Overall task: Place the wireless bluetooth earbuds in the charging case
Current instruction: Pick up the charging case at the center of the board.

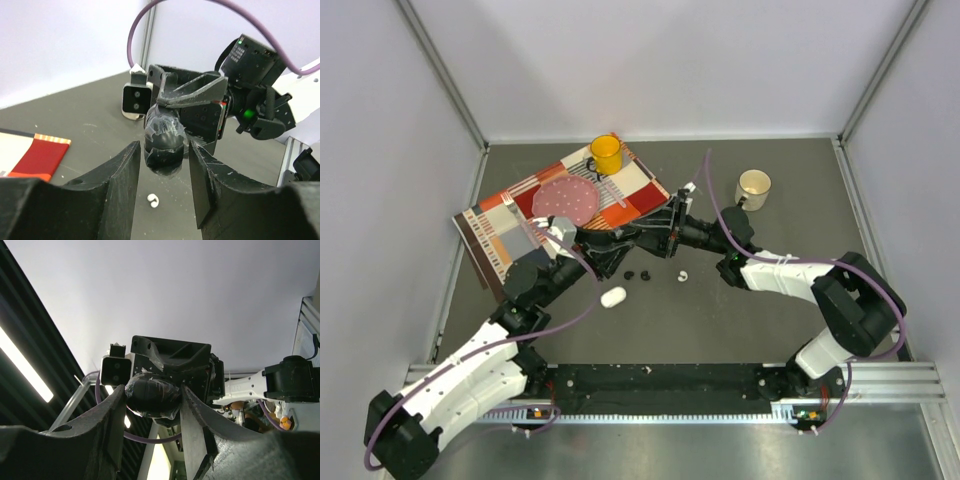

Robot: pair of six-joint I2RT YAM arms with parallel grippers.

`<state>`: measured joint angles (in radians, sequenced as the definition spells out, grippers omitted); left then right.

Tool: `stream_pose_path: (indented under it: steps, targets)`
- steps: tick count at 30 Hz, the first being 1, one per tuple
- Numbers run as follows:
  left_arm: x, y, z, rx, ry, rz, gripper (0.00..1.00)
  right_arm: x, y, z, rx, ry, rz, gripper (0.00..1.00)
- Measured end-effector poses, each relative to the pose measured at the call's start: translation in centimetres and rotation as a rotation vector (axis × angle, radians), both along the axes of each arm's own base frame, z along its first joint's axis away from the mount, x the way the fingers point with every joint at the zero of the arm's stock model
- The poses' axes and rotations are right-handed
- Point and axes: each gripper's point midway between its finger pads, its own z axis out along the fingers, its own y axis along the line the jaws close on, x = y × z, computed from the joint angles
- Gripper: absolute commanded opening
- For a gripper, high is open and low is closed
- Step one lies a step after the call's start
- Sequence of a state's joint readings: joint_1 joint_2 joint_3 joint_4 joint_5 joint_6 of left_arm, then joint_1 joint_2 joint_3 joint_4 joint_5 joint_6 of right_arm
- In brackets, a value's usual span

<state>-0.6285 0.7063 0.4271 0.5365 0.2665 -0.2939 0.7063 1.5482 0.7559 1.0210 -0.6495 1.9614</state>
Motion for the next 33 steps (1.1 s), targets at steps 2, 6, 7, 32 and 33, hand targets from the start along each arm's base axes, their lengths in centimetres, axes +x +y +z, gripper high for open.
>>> stream_pose_path:
  steps: [2,6,7,32,33]
  targets:
    - [-0.2,0.1,0.7,-0.015,-0.022,-0.003,0.49,0.0,0.0,0.1,0.003,-0.001,0.0,0.15]
    - [-0.4,0.2,1.4,-0.032,-0.046,-0.005,0.49,0.0,0.0,0.0,0.005,0.002,0.002,0.15]
    - [-0.3,0.1,1.3,-0.03,-0.045,-0.006,0.48,0.1,0.0,-0.1,0.005,0.003,0.001,0.15]
    - [0.2,-0.3,1.2,-0.051,-0.034,-0.009,0.43,-0.1,0.1,0.7,0.027,-0.01,0.017,0.15]
    - [0.3,-0.4,1.2,-0.051,-0.032,-0.011,0.43,-0.2,0.2,0.6,0.026,-0.008,0.019,0.15]
